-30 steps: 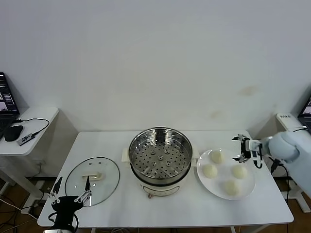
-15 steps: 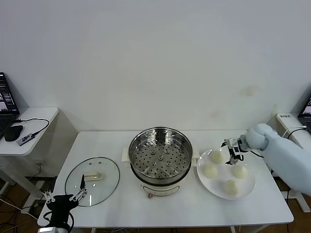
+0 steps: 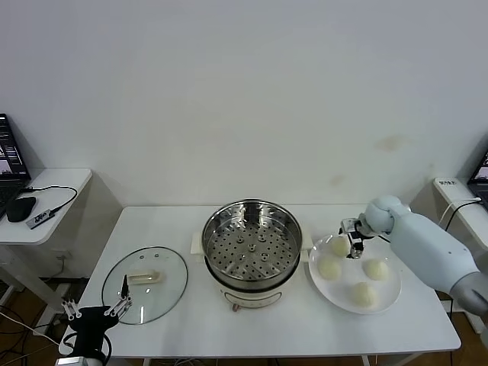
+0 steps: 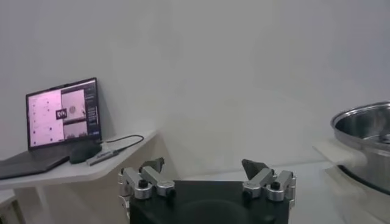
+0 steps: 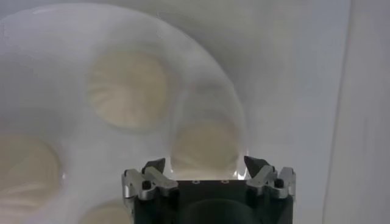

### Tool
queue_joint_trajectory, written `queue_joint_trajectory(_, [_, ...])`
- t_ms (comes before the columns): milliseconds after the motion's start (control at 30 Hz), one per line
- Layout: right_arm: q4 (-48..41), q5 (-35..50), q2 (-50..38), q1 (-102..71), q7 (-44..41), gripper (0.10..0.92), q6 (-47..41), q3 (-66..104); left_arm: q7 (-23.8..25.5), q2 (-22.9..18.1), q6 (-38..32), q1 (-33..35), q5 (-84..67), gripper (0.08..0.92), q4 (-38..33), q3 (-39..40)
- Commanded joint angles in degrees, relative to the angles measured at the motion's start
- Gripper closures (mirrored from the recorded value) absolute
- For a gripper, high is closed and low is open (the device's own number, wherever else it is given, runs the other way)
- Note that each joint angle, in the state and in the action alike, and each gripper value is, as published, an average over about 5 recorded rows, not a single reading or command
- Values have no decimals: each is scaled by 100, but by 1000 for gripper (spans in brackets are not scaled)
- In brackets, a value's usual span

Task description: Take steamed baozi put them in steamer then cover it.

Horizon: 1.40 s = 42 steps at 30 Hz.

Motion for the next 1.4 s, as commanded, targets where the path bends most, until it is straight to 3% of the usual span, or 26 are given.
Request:
queue_joint_trajectory(33, [-306,-147,214,89,-13,285,38,-100,-13,7,-1,-3,-8,177,2,-20])
queue_joint_trajectory(533, [162,212,-101,130,-53,523,-5,-44,-27,-1,-7,46,-23,177,-82,-21])
queue_joint_trajectory(767, [1184,995,-888,701,-260,516,-157,-490,-20,35,12,43,-39,177,-118,44])
queue_joint_trajectory(1033, [2259,2245,-1741,2719,-398,513,-308,-1872,-23,127,43,9,-100,177,-171,134])
queue_joint_trajectory(1400, [2891,3516,-974,4852,-196,510,-375,-3530,-25,166,88,8,-146,177,-271,173])
